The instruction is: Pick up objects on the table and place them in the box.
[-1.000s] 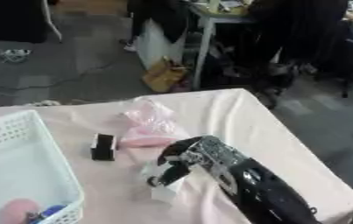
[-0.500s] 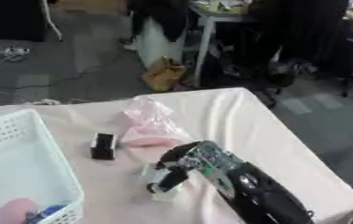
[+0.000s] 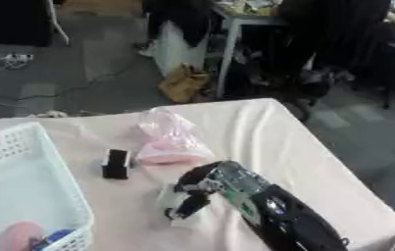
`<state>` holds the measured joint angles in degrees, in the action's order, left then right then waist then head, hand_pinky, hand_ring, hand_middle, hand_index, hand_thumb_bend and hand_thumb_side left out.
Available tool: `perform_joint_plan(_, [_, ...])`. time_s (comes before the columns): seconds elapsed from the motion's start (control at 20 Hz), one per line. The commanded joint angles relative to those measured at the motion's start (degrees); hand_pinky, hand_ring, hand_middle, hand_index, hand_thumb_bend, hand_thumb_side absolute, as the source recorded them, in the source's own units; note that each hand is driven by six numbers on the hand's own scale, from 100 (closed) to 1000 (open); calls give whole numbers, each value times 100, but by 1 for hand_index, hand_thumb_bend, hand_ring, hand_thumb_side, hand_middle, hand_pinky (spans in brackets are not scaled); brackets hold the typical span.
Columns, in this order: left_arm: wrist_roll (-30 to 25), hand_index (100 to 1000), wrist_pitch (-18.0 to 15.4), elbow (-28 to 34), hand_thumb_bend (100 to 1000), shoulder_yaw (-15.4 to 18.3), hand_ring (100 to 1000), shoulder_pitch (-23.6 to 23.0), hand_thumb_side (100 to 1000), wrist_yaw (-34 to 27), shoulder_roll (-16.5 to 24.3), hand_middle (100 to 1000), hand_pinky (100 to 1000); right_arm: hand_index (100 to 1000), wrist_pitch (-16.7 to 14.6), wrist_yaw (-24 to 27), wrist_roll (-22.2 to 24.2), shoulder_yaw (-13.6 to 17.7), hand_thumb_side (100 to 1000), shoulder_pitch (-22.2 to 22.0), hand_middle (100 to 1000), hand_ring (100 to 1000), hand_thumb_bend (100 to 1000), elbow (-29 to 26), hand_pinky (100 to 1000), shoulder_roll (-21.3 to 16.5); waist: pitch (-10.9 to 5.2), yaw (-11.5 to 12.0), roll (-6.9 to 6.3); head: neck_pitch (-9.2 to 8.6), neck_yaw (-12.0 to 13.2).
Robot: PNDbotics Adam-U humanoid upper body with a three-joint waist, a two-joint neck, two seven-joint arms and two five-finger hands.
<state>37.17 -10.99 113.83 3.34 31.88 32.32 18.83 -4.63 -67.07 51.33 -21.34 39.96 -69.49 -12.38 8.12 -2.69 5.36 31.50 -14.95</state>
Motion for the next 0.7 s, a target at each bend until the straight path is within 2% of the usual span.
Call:
perform_joint_plan(0.05, [6, 870, -21, 77, 100, 27, 946, 104, 810, -9, 40, 825, 861, 920, -45, -71, -33, 9, 1000, 85, 891, 1000, 371, 11, 942, -58, 29, 9, -87, -78, -20])
perform_joint_plan(0.3, [6, 870, -14, 77, 100, 35, 946, 113, 810, -13, 35, 825, 861, 890, -106, -91, -133, 8, 1000, 101, 879, 1000, 348, 106, 940, -37, 45, 33, -120, -92, -34])
perform_joint_plan(0.4, [4, 870, -10, 77, 100, 36, 946, 110, 808, -14, 34, 825, 861, 826, -126, -86, -215, 17, 1000, 109, 841, 1000, 296, 92, 936, -32, 46, 27, -127, -83, -40])
perform_joint_plan(0.5, [2, 870, -9, 77, 100, 36, 946, 112, 807, -14, 31, 825, 861, 755, -146, -81, -337, 13, 1000, 113, 795, 1000, 239, 69, 934, -38, 45, 21, -132, -87, -51])
perform_joint_plan(0.55, [2, 870, -11, 77, 100, 37, 946, 114, 806, -14, 29, 825, 861, 694, -157, -85, -396, 10, 1000, 114, 739, 1000, 185, 67, 928, -43, 45, 19, -134, -92, -54])
perform_joint_plan(0.65, [4, 869, -11, 77, 100, 39, 946, 118, 806, -14, 24, 825, 861, 642, -145, -111, -539, 20, 1000, 120, 665, 1000, 164, 62, 926, -48, 46, 18, -143, -96, -61])
perform_joint_plan(0.7, [5, 869, -11, 77, 100, 40, 945, 119, 805, -14, 23, 825, 860, 626, -151, -131, -604, 9, 1000, 119, 632, 993, 118, 81, 923, -52, 46, 23, -148, -96, -66])
